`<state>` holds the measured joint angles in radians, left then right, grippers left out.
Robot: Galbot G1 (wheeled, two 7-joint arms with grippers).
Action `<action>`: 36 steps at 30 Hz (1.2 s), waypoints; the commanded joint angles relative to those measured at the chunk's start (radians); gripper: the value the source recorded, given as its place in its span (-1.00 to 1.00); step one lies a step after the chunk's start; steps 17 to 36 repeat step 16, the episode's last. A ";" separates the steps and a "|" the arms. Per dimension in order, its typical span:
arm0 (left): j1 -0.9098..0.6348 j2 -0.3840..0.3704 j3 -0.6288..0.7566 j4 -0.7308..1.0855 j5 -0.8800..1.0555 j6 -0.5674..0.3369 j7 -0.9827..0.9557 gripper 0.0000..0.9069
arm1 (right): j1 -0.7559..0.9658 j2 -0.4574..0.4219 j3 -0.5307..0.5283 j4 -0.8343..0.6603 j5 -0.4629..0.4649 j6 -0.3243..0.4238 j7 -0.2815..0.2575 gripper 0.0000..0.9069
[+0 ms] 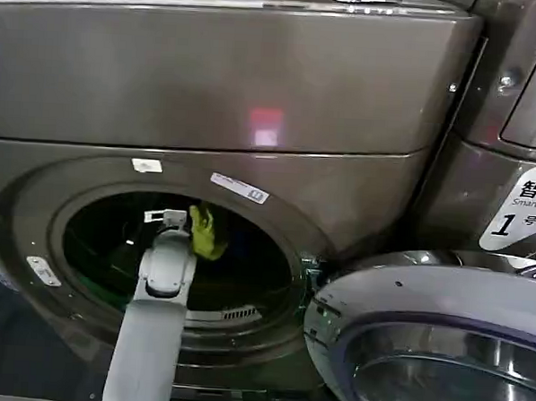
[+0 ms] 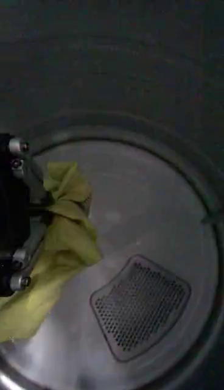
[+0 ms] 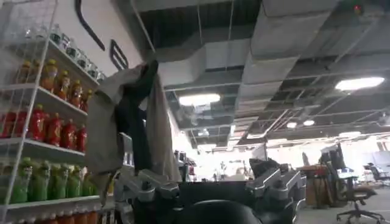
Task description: Grasp the clothes from the dryer.
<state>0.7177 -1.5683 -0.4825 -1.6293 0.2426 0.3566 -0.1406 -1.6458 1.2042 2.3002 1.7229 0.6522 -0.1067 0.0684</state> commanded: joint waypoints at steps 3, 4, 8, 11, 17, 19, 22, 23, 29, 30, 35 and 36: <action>0.007 -0.010 0.001 -0.006 -0.076 -0.004 -0.074 -1.00 | 0.004 -0.009 0.011 0.003 0.017 -0.031 0.023 1.00; 0.004 -0.009 0.001 -0.005 -0.077 -0.003 -0.073 -1.00 | 0.006 -0.009 0.012 0.004 0.018 -0.031 0.026 1.00; 0.003 -0.004 0.003 -0.009 -0.079 -0.002 -0.062 -1.00 | 0.007 -0.008 0.013 0.006 0.016 -0.032 0.027 1.00; 0.004 -0.002 0.004 -0.013 -0.079 -0.002 -0.060 -1.00 | 0.009 -0.009 0.011 0.008 0.014 -0.031 0.027 1.00; 0.006 0.005 0.011 -0.014 -0.075 -0.007 -0.053 -1.00 | 0.007 -0.008 0.014 0.011 0.005 -0.030 0.026 1.00; 0.006 0.005 0.011 -0.014 -0.075 -0.007 -0.053 -1.00 | 0.007 -0.008 0.014 0.011 0.005 -0.030 0.026 1.00; 0.006 0.005 0.011 -0.014 -0.075 -0.007 -0.053 -1.00 | 0.007 -0.008 0.014 0.011 0.005 -0.030 0.026 1.00; 0.006 0.005 0.011 -0.014 -0.075 -0.007 -0.053 -1.00 | 0.007 -0.008 0.014 0.011 0.005 -0.030 0.026 1.00; 0.006 0.005 0.011 -0.014 -0.075 -0.007 -0.053 -1.00 | 0.007 -0.008 0.014 0.011 0.005 -0.030 0.026 1.00; 0.006 0.005 0.011 -0.014 -0.075 -0.007 -0.053 -1.00 | 0.007 -0.008 0.014 0.011 0.005 -0.030 0.026 1.00; 0.006 0.005 0.011 -0.014 -0.075 -0.007 -0.053 -1.00 | 0.007 -0.008 0.014 0.011 0.005 -0.030 0.026 1.00; 0.006 0.005 0.011 -0.014 -0.075 -0.007 -0.053 -1.00 | 0.007 -0.008 0.014 0.011 0.005 -0.030 0.026 1.00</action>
